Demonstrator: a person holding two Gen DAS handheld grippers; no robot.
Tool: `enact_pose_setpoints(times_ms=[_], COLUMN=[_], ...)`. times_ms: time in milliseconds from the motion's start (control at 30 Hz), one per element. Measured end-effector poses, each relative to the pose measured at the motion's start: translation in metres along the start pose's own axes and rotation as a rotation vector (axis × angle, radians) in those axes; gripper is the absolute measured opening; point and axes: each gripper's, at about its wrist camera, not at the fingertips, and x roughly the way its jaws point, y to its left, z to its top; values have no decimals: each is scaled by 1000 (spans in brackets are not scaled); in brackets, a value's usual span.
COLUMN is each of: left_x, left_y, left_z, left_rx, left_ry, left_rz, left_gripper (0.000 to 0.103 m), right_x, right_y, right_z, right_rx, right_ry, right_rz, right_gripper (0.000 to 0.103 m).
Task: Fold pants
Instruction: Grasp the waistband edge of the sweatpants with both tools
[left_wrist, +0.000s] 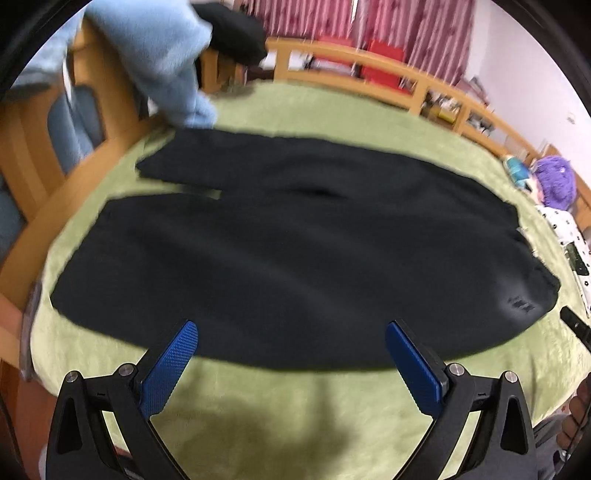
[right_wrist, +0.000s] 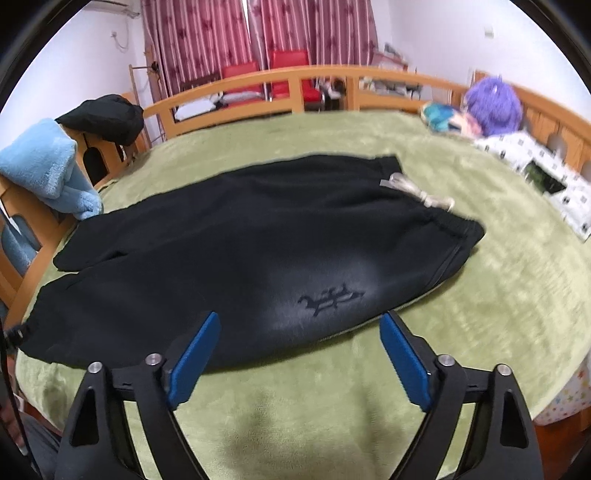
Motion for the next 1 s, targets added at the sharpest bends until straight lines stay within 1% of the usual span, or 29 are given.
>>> enact_pose_setpoints(times_ms=[133,200,333,400,533,567,700,800,867,900,933,967,1000], left_x=[16,23,39,47,66,71,77,81,82,82,82,83,83], left_y=[16,27,54,61,79,82,87,90,95,98,100,103,106], left_z=[-5,-8,-13,-18,-29,-30,-27,-22,-19,-16,-14,-12,-9], left_rx=[-26,-69,-190,-232,-311,-322,-327,-339,-363,-380,-398,-417,-433], left_ry=[20,32,58,72,98,94,53,57,47,45,43,43,43], left_rz=[25,13,-29,-32,-51,-58,-38,-28,-31,-34,-35,-29,-19], left_gripper=[102,102,102,102,102,102,102,102,102,100,98,90,75], right_x=[19,27,41,50,67,72,92,106,112,117,120,123,126], right_y=[-11,-18,-30,-38,-54,-57,-66,-70,-69,-68,-67,-65,-64], right_z=[-4,-4,-7,-8,-10,-10,-12,-12,-10,-8,-8,-6,-3], right_rx=[16,26,53,82,166,183,245,282,290,291,288,286,286], right_ry=[17,32,55,70,96,105,148,160,160,157,155,151,151], right_rz=[-12,-20,-27,-35,-17,-16,1,23,29,28,29,36,38], right_gripper=[81,81,81,81,81,81,81,81,81,80,78,68,52])
